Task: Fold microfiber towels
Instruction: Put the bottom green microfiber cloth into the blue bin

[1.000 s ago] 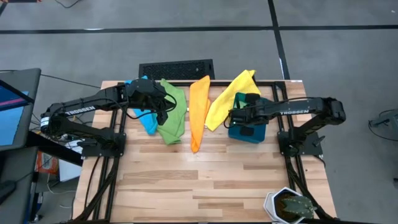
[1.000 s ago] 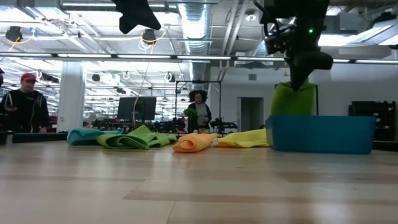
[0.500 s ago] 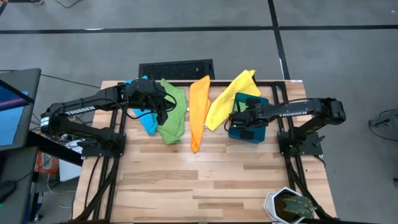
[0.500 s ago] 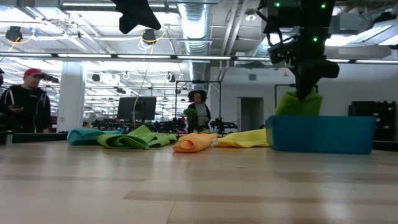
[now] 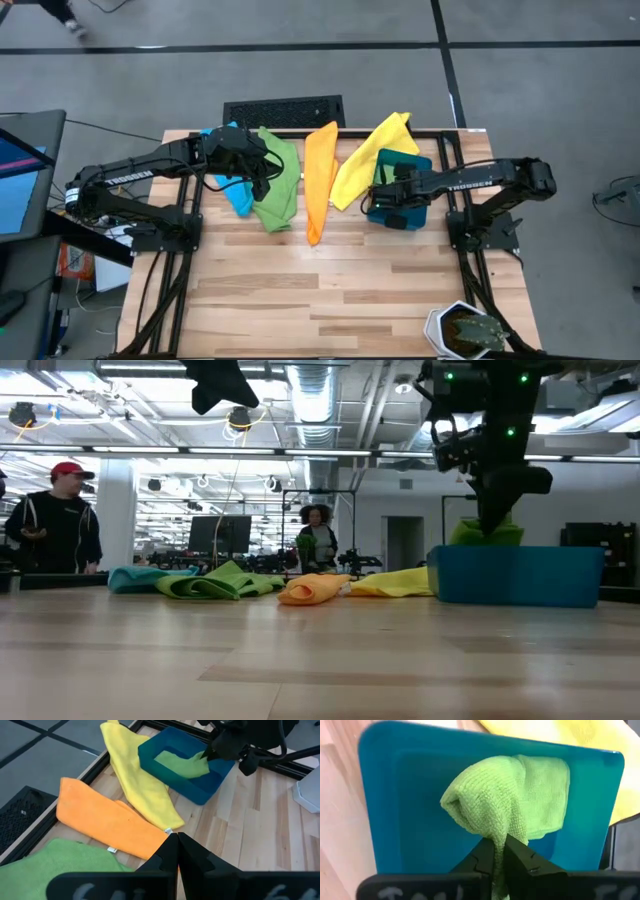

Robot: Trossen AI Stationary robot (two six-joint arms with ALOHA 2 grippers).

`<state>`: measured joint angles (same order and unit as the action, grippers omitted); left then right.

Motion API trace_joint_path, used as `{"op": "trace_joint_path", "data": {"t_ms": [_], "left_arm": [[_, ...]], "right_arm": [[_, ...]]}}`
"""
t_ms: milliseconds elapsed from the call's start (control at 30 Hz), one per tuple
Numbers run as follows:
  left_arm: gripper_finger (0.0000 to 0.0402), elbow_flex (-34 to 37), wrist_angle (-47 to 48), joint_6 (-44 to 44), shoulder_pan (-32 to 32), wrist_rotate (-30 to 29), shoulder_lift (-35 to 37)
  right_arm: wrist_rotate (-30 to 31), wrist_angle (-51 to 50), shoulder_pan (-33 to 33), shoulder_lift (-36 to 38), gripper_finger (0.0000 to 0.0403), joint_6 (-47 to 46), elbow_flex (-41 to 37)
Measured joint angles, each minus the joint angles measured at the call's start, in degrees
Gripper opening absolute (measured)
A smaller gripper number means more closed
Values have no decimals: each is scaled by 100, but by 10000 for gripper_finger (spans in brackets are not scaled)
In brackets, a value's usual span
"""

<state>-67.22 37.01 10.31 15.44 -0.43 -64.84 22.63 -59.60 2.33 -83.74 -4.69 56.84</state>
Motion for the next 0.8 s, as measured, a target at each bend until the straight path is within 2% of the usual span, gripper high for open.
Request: {"op": "trace_joint_path", "data": {"t_ms": [100,300,433,600,800], "left_arm": [[0,0,0,0,0,1,0],[0,0,0,7,0,2,0],[0,0,0,28,0,6,0],[0,0,6,35,0,7,0],[0,0,86,20,0,7,2]], "right_arm": [[-128,105,0,13,66,1,2],[-904,260,0,13,106,-37,2],[-942,172,6,13,144,-323,4],[-1292,142,2,137,188,-445,7],[-1370,351,170,633,203,-705,103]]}}
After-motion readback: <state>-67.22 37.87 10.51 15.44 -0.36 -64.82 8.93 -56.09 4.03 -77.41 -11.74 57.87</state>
